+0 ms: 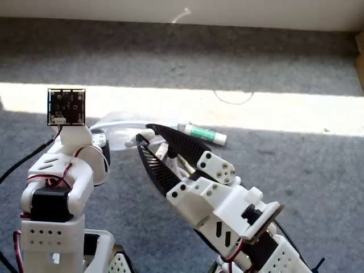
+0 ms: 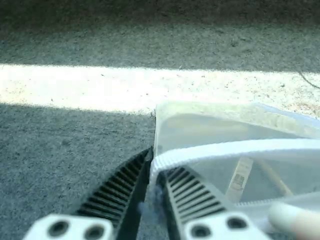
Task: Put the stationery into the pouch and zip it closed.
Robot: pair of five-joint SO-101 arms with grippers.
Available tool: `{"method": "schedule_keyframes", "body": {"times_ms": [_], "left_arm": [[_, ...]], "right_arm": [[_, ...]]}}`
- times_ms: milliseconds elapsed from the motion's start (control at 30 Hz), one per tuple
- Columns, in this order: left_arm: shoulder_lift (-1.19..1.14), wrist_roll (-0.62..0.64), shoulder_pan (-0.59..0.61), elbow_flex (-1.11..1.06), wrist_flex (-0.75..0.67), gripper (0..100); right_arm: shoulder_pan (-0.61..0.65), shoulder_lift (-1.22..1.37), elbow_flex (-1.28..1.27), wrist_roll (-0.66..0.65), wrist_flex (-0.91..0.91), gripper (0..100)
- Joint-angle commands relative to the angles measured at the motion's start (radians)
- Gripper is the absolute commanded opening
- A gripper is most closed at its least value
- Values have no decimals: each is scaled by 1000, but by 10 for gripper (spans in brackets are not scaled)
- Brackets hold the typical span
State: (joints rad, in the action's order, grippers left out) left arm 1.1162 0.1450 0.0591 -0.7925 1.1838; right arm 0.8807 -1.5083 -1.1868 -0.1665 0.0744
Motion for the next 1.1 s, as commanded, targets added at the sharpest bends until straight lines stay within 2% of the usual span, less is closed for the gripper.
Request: {"method": "schedule_keyframes", "body": {"times_ms": [0,133,333,1067], "left_arm": [[1,11,12,-1,-15,11],[1,11,12,-1,-15,11],[1,11,12,-1,-15,11],[1,11,12,-1,-15,11]], "right_arm": [[-16,-5,7,-11,33,5],[-61,45,15,-11,36,5],[-88,122,-19,-9,154,5],[-84,134,-180,-11,139,5]]}}
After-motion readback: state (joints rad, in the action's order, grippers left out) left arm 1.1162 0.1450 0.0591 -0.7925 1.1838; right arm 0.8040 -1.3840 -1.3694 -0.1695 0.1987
